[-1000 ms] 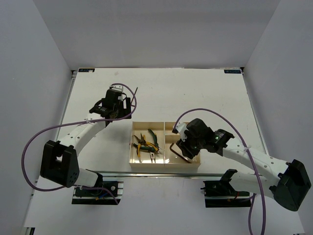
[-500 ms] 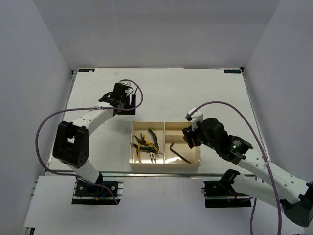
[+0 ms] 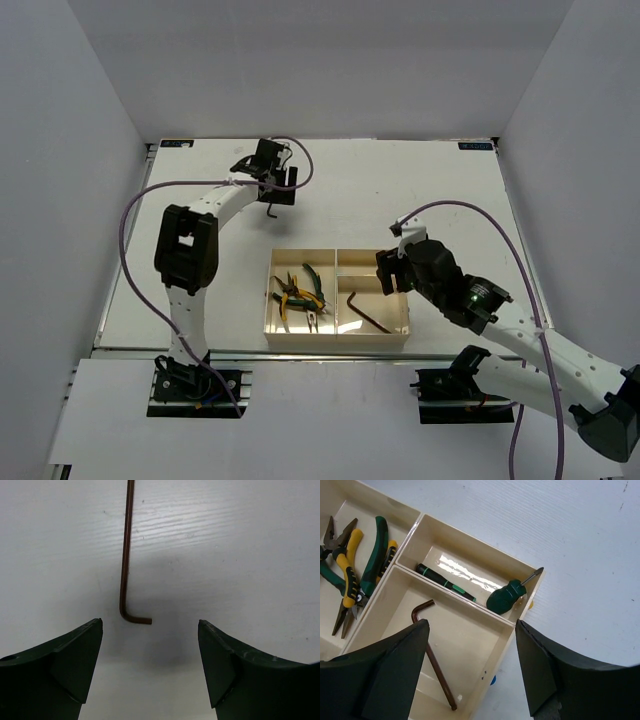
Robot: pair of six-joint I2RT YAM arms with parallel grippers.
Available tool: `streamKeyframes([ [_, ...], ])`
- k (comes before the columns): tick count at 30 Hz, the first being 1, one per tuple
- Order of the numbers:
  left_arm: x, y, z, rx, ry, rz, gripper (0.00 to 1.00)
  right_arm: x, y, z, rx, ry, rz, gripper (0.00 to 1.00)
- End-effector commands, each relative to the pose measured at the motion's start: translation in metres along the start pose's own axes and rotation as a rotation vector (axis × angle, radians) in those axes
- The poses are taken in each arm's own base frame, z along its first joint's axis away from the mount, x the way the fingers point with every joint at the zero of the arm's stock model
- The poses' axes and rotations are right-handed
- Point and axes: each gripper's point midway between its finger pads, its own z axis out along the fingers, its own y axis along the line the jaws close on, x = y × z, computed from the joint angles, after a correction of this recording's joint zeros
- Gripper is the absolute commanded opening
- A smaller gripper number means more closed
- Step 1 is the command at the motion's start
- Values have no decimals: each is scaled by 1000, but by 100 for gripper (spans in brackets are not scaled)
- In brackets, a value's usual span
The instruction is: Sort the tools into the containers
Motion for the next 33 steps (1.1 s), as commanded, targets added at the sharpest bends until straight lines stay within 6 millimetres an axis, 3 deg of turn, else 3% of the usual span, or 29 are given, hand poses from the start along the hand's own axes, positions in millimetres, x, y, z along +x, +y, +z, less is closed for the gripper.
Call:
streamKeyframes([
  [1,-22,4,6,10,-11,17,86,-9,-3,5,26,-35,38,76],
  [5,-30,18,29,5,7,22,85,-13,-5,7,34,-40,29,76],
  [6,-42,13,29,30,-14,28,85,-14,-6,8,38,-44,31,76],
  [7,-33,19,41,29,25,26,84,-14,-8,8,43,-45,25,76],
  [12,-40,28,56,65,40,27,80,-12,-10,11,52,-40,17,76],
  [21,-18,34,69,46,105,69,75,2,-12,15,59,-15,28,76],
  [33,14,29,71,20,193,87,53,1,-9,13,39,-15,38,76],
])
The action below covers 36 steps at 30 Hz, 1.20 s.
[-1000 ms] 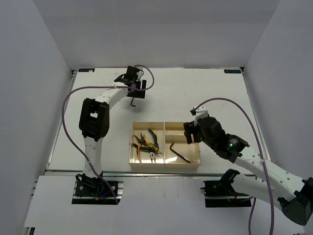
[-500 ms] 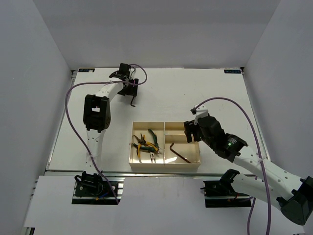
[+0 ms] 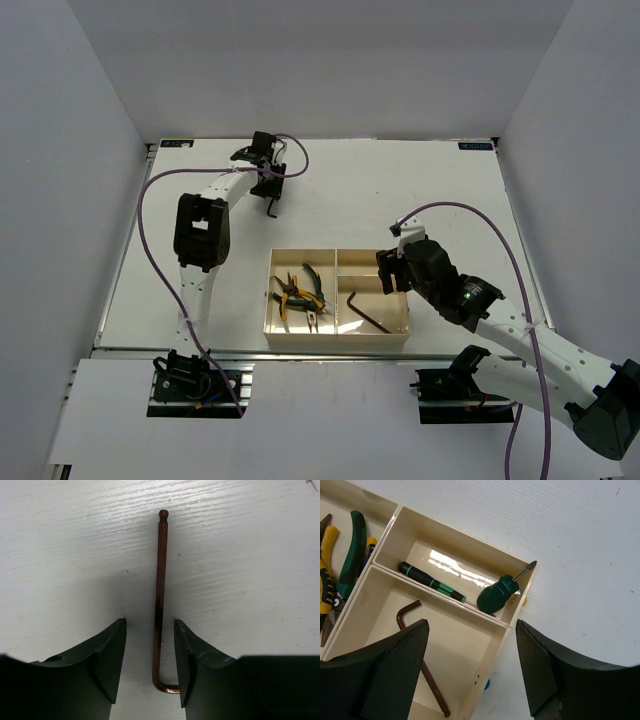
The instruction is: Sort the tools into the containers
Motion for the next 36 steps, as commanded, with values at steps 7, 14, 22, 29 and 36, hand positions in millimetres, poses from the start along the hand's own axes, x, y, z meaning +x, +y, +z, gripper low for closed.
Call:
streamKeyframes([
  [7,38,-9,3,40,160,10,23,-13,-2,-8,-1,-50,27,76],
  [14,20,-7,-16,88,62,-27,0,-10,-3,-12,1,-51,29,76],
  [22,-25,-9,-66,113,-108,-17,0,-6,-5,-14,2,-57,40,77],
  [29,-49,-19,-122,152,-258,15,0,-6,-6,-15,2,-73,53,78],
  [36,-64,-40,-191,271,-400,43,0,-14,-12,-25,21,-126,74,80],
])
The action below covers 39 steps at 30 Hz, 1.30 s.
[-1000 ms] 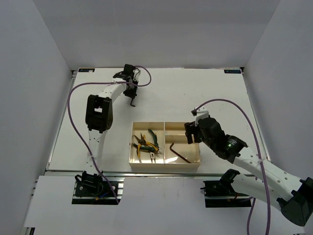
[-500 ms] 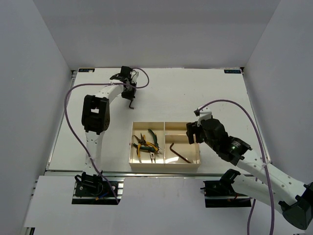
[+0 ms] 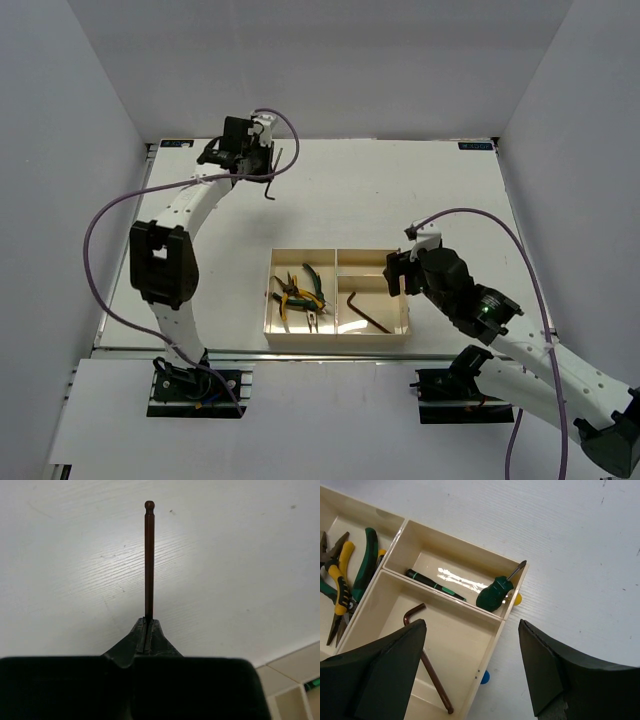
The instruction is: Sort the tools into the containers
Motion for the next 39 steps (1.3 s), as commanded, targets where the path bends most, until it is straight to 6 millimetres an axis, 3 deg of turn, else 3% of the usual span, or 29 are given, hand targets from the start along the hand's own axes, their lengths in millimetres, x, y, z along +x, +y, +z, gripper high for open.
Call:
streamKeyframes([
  [1,-40,-27,-46,98,-147,32,0,-10,-6,-4,27,-55,31,80],
  [2,-46,-33,-60,120,-174,37,0,-9,-7,-4,28,-55,35,81],
  [9,-38,-88,-99,245,-195,89,0,-10,-11,-8,50,-68,67,82],
  [15,-19,-131,-124,342,-198,140,0,-15,-14,-15,58,-106,98,84],
  [16,-12,-148,-132,388,-200,172,0,-14,-15,-16,60,-105,101,85],
  [21,13,-174,-134,448,-155,225,0,-19,-23,-22,104,-103,115,86],
  [29,50,-234,-153,568,-114,301,0,-37,-29,-40,120,-151,139,86],
  [36,109,-283,-140,615,1,406,0,-45,-36,-52,140,-180,162,87],
  [39,130,-293,-134,601,26,440,0,-46,-39,-57,149,-183,163,88],
])
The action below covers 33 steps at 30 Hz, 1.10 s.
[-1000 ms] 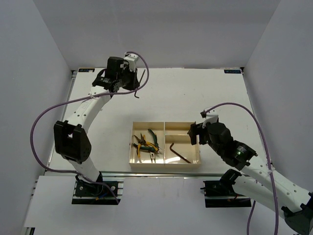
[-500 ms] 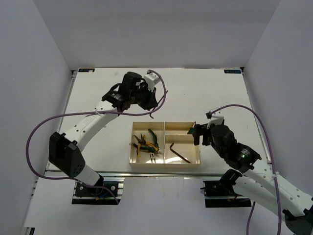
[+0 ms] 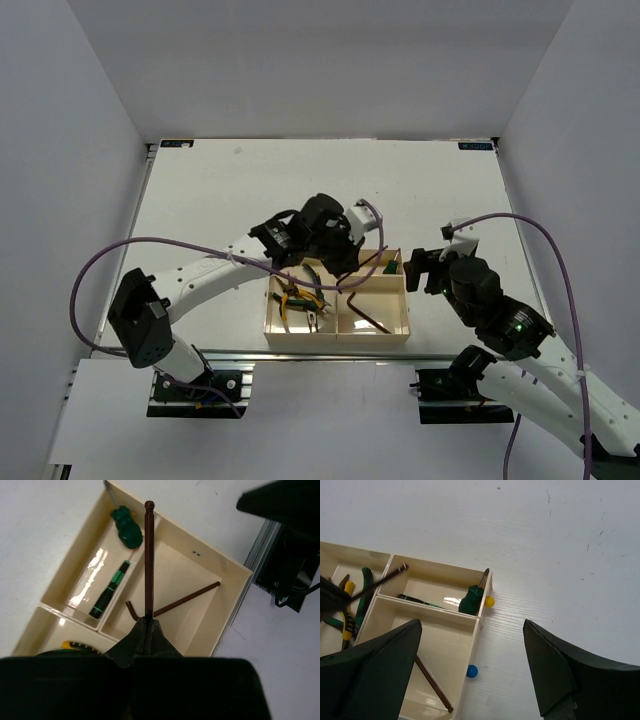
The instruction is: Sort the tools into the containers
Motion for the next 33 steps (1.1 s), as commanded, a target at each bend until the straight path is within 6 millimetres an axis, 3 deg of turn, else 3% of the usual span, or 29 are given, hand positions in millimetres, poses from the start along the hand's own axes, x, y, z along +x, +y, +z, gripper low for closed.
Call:
streamKeyframes([
  [1,14,-10,13,-21,23,27,0,-21,-7,-12,31,-55,41,88],
  [6,24,-21,24,-21,35,38,0,-25,-13,-18,45,-68,41,88],
  [21,67,-24,68,-86,112,-31,0,-27,-13,-25,24,-77,48,89],
  [24,75,-21,70,-102,125,-42,11,-26,-16,-26,34,-82,49,89],
  [25,76,-20,70,-107,122,-43,22,-27,-15,-27,32,-85,50,89],
  [27,78,-19,69,-113,124,-48,30,-26,-15,-27,30,-87,49,89],
  [28,79,-18,69,-120,123,-54,41,-26,-15,-27,29,-90,53,89],
  [33,76,-17,63,-137,97,-73,64,-23,-14,-25,27,-81,47,89],
])
